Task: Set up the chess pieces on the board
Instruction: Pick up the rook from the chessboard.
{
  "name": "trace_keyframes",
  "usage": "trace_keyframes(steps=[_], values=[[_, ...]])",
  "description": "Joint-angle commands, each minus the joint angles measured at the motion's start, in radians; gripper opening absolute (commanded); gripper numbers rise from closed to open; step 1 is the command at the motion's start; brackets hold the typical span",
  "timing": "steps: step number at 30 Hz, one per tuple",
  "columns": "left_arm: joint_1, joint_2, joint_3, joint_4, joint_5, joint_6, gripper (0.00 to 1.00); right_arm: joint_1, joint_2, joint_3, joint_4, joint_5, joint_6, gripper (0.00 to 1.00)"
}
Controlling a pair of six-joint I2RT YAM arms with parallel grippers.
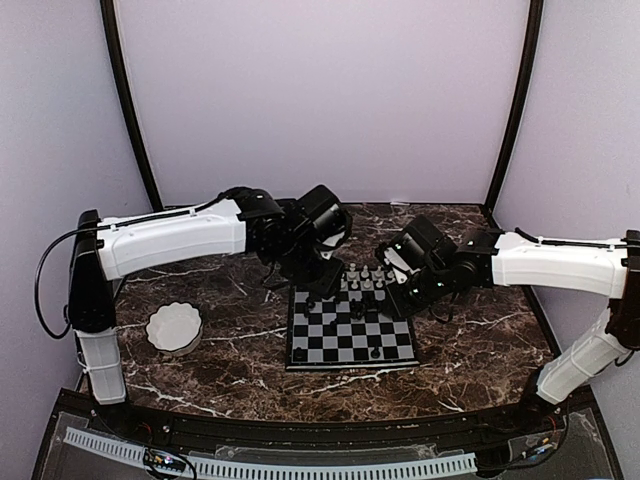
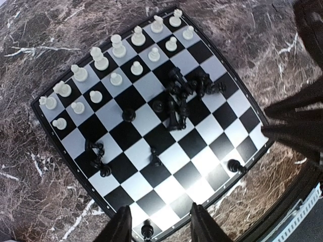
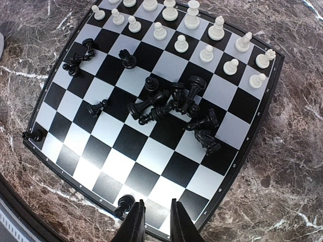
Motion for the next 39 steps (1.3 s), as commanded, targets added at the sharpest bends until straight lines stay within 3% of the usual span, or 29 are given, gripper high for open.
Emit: trace_keyframes(steps=[1, 8, 17, 39], values=[[0.056, 0.102, 0.103, -0.048, 0.007, -0.001, 0.39, -0.004, -0.036, -0.007, 0.020, 0.019, 0.018, 0.19], [0.107, 0.218, 0.201, -0.027, 0.058, -0.038, 0.34, -0.004, -0.047, -0.013, 0.012, 0.027, 0.020, 0.19], [0.113, 0.320, 0.262, -0.022, 0.105, -0.026, 0.41, -0.004, -0.052, -0.019, 0.006, 0.032, 0.023, 0.19], [0.149, 0.433, 0.338, -0.013, 0.111, -0.034, 0.28, -0.004, -0.046, -0.015, -0.009, 0.048, 0.017, 0.19]])
